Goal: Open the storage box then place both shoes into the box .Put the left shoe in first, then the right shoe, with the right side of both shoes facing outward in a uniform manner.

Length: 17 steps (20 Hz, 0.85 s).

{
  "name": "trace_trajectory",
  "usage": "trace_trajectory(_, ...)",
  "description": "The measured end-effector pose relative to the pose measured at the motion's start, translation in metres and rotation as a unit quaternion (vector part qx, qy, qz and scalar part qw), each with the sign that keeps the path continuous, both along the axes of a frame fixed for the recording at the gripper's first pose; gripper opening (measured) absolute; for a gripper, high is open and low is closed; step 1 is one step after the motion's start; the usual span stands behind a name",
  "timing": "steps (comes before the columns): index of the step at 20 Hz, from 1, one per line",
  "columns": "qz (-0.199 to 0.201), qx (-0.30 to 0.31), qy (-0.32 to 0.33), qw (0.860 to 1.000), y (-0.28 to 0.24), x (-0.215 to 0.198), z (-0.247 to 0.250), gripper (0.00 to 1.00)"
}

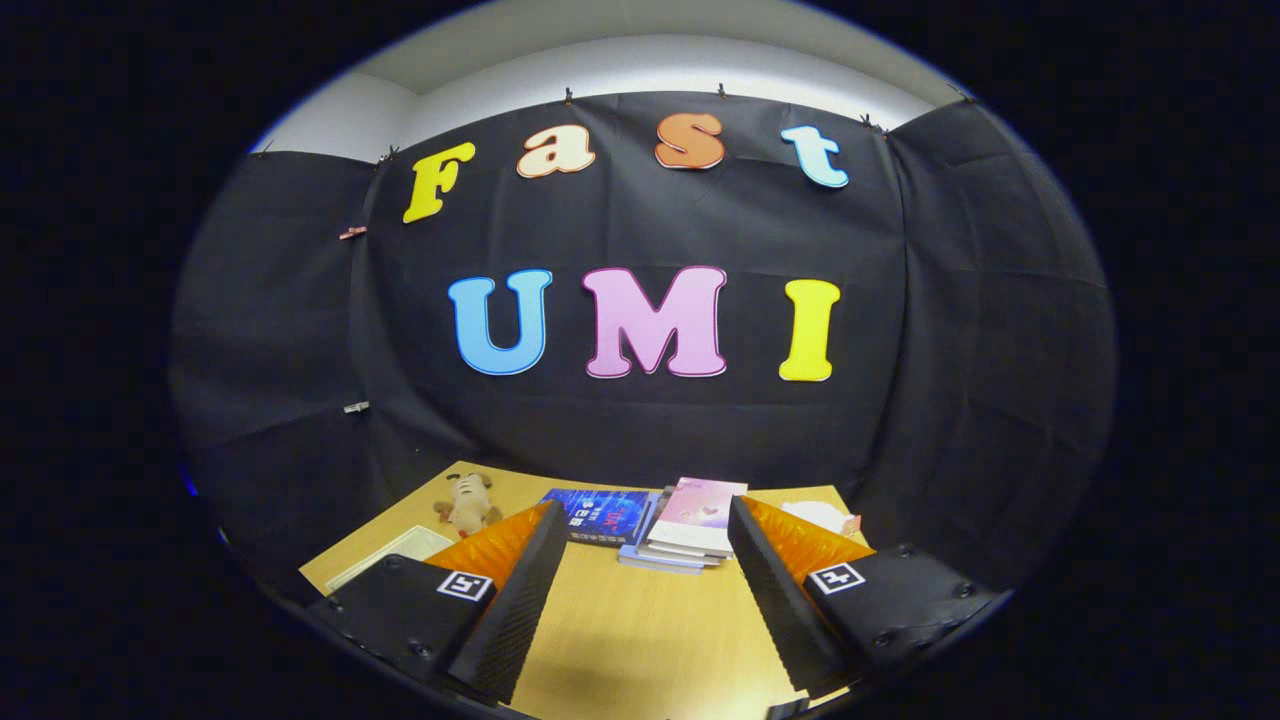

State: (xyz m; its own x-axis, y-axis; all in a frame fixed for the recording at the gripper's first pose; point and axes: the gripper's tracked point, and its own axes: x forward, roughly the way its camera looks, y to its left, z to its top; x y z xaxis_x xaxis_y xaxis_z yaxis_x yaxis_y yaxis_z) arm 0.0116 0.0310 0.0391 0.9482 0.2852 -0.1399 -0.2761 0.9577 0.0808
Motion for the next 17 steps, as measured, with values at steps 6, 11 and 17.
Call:
trace_trajectory(6,0.004,0.004,-0.013,1.0,-0.067,0.012,-0.006,0.98)
trace_trajectory(11,0.012,0.014,-0.015,1.0,-0.093,0.014,-0.011,0.98)
trace_trajectory(17,0.037,0.026,0.005,0.999,-0.092,0.014,-0.036,0.98)
